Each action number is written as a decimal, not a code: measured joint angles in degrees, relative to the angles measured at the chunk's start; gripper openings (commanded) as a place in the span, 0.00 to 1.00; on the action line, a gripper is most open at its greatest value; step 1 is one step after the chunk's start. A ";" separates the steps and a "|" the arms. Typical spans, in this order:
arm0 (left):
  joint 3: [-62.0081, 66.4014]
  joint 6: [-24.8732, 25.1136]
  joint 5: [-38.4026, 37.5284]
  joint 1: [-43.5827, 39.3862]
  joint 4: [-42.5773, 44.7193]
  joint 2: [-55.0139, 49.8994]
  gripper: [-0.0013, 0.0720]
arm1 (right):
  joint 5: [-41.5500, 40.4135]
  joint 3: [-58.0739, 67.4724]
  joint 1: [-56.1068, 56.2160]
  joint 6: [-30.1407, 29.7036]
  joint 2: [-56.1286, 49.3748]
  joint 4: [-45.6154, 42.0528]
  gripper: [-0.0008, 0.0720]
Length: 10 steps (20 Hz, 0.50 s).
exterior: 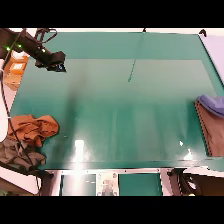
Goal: Fold the shirts.
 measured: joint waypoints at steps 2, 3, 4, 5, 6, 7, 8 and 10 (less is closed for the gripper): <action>0.00 0.02 -0.35 0.00 -0.02 0.00 0.05 | 1.92 -2.84 -0.09 1.99 0.00 -6.47 0.10; 0.00 0.02 -0.37 0.00 0.00 0.00 0.05 | 2.45 -4.63 -0.11 2.71 0.00 -9.27 0.36; -0.04 0.02 -0.46 0.00 -0.02 0.00 0.05 | 2.78 -6.86 -0.15 3.43 0.00 -12.11 0.68; -0.04 0.02 -0.57 0.00 0.00 0.00 0.05 | 2.64 -9.20 -0.17 3.85 -0.09 -14.51 0.79; -0.04 0.02 -0.57 0.00 -0.02 0.00 0.05 | 2.43 -11.34 -0.17 4.20 -0.31 -16.20 0.79; -0.04 0.02 -0.57 0.00 -0.02 0.00 0.05 | 2.01 -13.16 -0.17 4.66 -0.57 -17.59 0.79; -0.04 0.02 -0.57 0.00 -0.02 0.00 0.05 | 1.81 -14.58 -0.17 5.27 -0.96 -18.84 0.78; -0.04 0.04 -0.55 0.00 -0.02 0.00 0.05 | 1.33 -15.69 -0.09 6.62 -1.57 -19.06 0.71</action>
